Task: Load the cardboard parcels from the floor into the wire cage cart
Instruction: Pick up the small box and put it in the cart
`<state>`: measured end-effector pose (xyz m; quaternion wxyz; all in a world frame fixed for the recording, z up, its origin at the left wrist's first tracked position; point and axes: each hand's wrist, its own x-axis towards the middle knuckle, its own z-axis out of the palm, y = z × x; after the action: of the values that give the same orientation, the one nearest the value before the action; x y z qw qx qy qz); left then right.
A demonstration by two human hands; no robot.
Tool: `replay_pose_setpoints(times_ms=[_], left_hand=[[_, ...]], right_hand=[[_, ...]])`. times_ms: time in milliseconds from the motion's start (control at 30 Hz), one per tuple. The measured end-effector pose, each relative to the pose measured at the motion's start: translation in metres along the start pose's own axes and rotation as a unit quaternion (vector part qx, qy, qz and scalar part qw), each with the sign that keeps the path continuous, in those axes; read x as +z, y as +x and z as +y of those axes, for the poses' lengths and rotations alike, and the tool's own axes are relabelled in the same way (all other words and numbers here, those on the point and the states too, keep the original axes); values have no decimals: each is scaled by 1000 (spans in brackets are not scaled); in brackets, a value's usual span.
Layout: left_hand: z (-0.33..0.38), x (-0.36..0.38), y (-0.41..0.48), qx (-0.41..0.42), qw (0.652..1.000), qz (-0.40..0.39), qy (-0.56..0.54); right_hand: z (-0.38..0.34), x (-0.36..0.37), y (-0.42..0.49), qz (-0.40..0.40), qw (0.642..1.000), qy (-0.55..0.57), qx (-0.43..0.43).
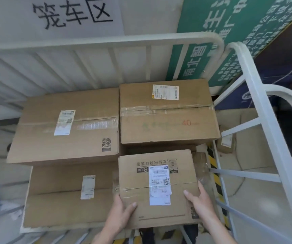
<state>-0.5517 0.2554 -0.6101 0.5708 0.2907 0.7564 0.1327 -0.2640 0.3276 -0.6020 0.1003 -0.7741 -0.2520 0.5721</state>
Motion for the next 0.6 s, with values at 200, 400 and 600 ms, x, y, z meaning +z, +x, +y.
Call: replay_pose_setpoints(times_ms=[200,400,600], left_hand=[[20,-13,26,-11,999,18,-24],[20,-25,43,-39,998,52,-26],[23,-20,41,-45,997,53,-29]], right_hand=[[-11,14,11,25,999,17,-18],[-32,30,24,12,998,-7,-62],[-29,27,24,9,998,-4,-60]])
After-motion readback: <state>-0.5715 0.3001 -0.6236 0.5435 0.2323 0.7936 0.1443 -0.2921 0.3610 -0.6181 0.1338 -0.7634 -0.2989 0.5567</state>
